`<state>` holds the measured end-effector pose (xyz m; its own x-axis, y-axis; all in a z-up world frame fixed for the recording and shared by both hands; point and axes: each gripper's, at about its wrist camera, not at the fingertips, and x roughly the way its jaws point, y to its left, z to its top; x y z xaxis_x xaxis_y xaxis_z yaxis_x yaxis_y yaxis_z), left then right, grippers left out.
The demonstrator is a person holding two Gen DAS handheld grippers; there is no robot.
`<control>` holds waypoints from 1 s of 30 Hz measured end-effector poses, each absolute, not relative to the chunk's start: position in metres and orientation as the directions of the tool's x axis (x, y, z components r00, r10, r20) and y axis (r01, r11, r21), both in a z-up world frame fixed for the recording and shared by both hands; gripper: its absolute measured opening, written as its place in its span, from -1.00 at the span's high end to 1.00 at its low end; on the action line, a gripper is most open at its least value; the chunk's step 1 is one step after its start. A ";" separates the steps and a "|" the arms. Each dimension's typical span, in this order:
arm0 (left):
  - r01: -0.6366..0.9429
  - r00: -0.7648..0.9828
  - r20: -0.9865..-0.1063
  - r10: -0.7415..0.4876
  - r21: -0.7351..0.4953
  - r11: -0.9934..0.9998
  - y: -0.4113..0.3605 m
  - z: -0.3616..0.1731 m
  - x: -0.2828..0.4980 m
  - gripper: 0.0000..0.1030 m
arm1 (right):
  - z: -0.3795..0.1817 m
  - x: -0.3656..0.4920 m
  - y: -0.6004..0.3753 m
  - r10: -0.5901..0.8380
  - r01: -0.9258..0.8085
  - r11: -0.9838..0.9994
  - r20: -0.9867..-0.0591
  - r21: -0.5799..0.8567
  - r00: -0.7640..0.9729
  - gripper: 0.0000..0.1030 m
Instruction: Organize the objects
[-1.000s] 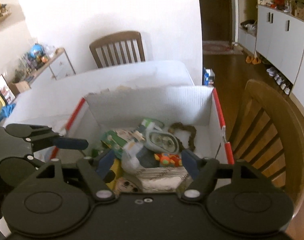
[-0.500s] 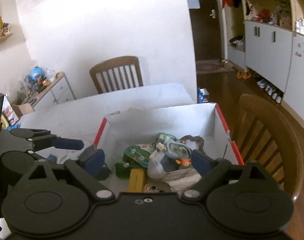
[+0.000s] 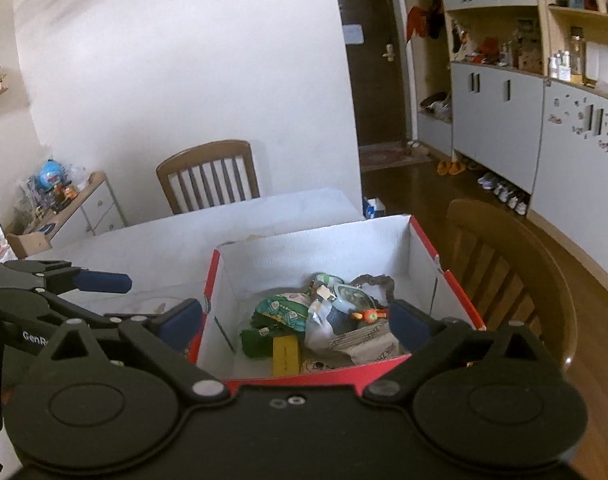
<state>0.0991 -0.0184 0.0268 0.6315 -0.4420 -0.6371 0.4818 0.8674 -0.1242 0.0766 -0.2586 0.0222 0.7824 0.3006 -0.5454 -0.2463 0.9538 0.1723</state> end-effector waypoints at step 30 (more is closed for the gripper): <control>0.557 0.662 -0.569 -0.488 -0.063 0.828 0.005 0.041 0.063 -1.00 | 0.022 0.030 -0.230 0.237 -0.161 0.969 -0.517 0.189 0.822 -0.98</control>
